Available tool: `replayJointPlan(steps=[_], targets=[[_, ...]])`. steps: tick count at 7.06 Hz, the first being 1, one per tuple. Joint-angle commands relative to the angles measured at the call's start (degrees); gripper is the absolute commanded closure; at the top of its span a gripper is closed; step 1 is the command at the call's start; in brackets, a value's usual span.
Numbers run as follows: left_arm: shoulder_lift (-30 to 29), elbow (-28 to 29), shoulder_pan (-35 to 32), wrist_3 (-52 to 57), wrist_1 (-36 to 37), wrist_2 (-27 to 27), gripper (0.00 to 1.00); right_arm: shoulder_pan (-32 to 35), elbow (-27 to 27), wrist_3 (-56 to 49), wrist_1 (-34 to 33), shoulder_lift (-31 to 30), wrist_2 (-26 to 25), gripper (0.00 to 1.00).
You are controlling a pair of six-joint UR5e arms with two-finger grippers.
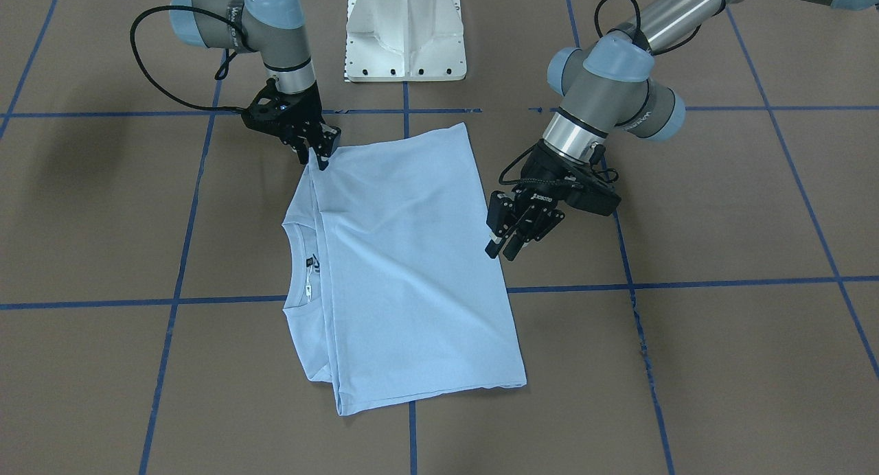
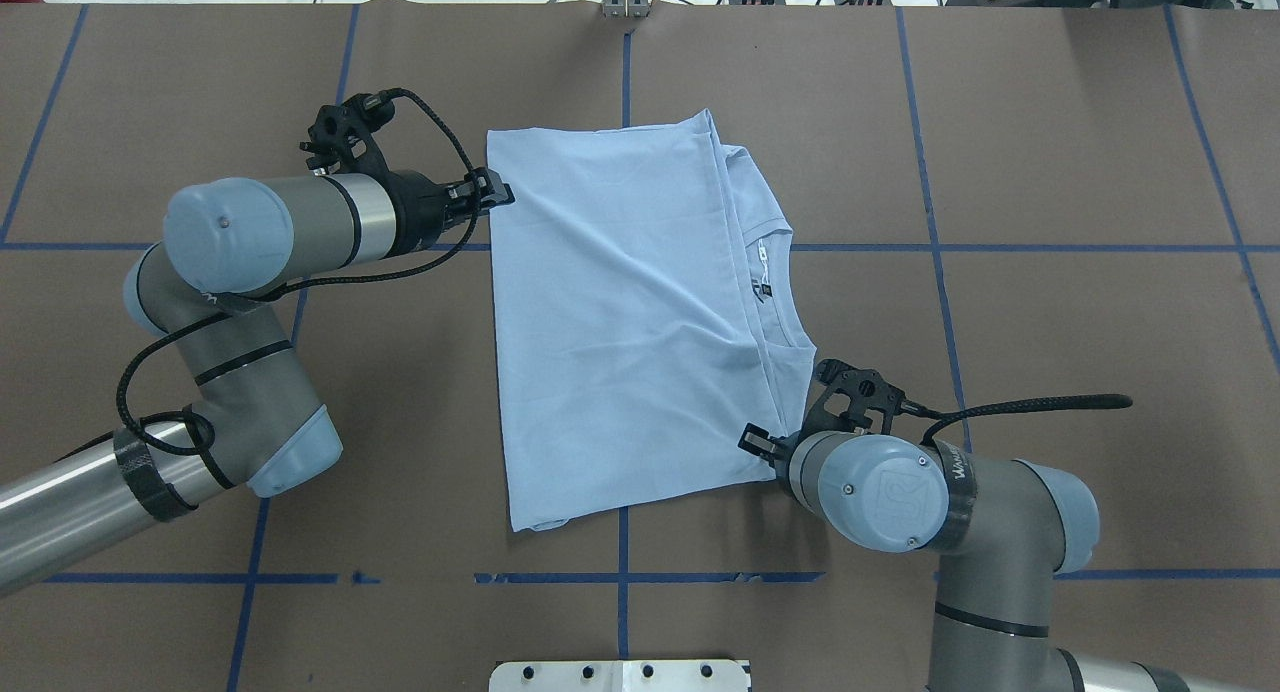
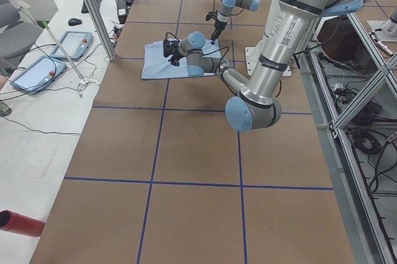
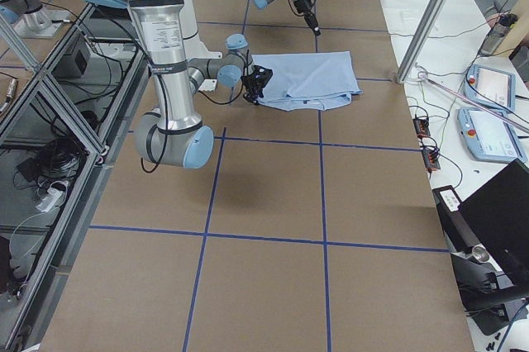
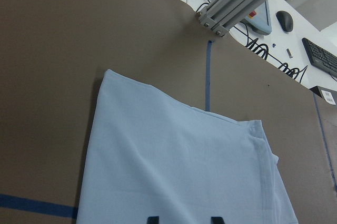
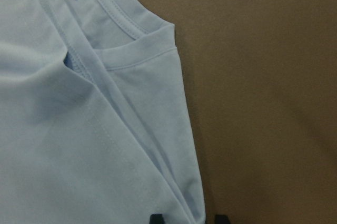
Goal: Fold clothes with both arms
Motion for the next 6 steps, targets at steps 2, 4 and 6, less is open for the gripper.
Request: replayJointPlan(steps=[2,4,6], targets=[[0.0,0.0,0.0,-0.2,0.0,0.0,0.57,-2.0,1.6,0.0,0.1,-1.5,-1.9,1.0],[0.0,-0.4,0.0,-0.9,0.1,0.0,0.57,-1.9,5.2,0.0,-0.1,-1.6,-2.2,1.0],[2.1,-3.4,0.3,-4.3,1.0,-0.1,0.57,-2.1,6.8,0.0,-0.2,-2.3,-2.1,1.0]])
